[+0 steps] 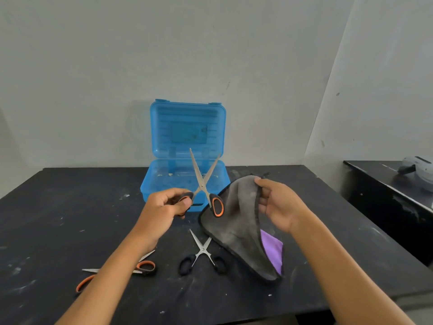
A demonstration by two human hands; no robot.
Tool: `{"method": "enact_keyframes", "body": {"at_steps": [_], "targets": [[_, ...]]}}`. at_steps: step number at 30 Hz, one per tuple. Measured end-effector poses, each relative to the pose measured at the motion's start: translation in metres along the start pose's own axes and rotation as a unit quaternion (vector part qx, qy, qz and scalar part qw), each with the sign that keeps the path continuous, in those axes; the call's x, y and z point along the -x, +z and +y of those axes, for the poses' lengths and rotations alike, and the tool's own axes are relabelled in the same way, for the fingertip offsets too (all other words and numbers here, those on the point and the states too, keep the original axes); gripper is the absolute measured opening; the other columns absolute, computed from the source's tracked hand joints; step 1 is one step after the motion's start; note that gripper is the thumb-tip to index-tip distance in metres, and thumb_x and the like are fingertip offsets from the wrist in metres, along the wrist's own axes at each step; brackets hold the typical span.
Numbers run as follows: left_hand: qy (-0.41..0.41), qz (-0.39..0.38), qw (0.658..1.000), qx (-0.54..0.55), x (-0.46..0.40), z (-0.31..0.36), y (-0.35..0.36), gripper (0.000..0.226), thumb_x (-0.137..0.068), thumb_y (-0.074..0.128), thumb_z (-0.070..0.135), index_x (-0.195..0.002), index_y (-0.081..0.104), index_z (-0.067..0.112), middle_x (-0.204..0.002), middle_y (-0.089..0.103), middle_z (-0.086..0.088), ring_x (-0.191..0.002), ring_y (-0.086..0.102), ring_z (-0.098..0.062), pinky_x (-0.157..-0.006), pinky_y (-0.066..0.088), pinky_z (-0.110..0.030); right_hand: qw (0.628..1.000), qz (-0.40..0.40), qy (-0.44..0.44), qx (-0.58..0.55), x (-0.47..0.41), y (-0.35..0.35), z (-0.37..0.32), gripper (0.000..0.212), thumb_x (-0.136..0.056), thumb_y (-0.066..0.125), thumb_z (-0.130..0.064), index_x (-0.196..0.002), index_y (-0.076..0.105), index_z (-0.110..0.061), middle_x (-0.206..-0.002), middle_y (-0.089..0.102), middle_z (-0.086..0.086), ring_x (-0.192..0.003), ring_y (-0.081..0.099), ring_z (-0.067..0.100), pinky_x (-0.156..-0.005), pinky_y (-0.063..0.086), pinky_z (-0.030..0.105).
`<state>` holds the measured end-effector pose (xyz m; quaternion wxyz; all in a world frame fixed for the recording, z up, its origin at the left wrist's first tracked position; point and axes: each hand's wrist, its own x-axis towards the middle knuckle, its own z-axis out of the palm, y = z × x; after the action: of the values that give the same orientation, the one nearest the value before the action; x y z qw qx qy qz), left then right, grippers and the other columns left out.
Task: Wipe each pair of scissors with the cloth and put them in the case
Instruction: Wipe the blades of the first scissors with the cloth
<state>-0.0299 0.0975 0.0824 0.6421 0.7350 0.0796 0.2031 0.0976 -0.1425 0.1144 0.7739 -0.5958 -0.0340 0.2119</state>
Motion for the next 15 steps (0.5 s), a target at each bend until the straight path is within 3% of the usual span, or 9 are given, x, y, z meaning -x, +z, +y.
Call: {"method": "enact_keyframes", "body": {"at_steps": [4,9,13,15], "targets": [[0.007,-0.013,1.0,-0.013,-0.001,0.002,-0.002,0.022,-0.092,0.069,0.012,-0.092,0.079,0.031,-0.091,0.077,0.005,-0.084,0.07,-0.004,-0.07,0.055,-0.018,0.996,-0.06,-0.013,-0.068,0.002,0.005,0.009,0.027,-0.108,0.051,-0.014,-0.117,0.072,0.002,-0.099,0.081,0.017,-0.08,0.08,0.026,-0.071,0.067,0.037],[0.003,-0.033,0.998,-0.047,0.0,0.001,-0.002,0.027,-0.091,0.071,0.014,-0.089,0.079,0.04,-0.092,0.077,0.012,-0.089,0.069,-0.002,-0.082,0.053,-0.025,0.989,-0.119,-0.038,-0.074,0.007,0.016,0.027,0.032,-0.108,0.046,-0.01,-0.121,0.074,-0.002,-0.106,0.079,0.016,-0.088,0.077,0.027,-0.077,0.066,0.037],[-0.001,-0.04,0.998,-0.057,0.002,0.0,-0.003,0.029,-0.091,0.071,0.012,-0.088,0.08,0.04,-0.091,0.077,0.012,-0.086,0.07,-0.002,-0.08,0.053,-0.025,0.983,-0.17,-0.049,-0.054,0.009,0.025,0.037,0.044,-0.106,0.036,0.006,-0.131,0.07,-0.006,-0.123,0.078,0.016,-0.098,0.079,0.028,-0.079,0.065,0.036],[-0.006,-0.041,0.997,-0.063,0.003,0.0,-0.004,0.027,-0.091,0.071,0.012,-0.089,0.079,0.038,-0.095,0.077,0.012,-0.09,0.07,-0.003,-0.08,0.054,-0.024,0.981,-0.18,-0.071,-0.023,0.009,0.029,0.042,0.046,-0.101,0.042,0.015,-0.128,0.071,-0.008,-0.123,0.078,0.015,-0.101,0.079,0.027,-0.08,0.064,0.034]]}}
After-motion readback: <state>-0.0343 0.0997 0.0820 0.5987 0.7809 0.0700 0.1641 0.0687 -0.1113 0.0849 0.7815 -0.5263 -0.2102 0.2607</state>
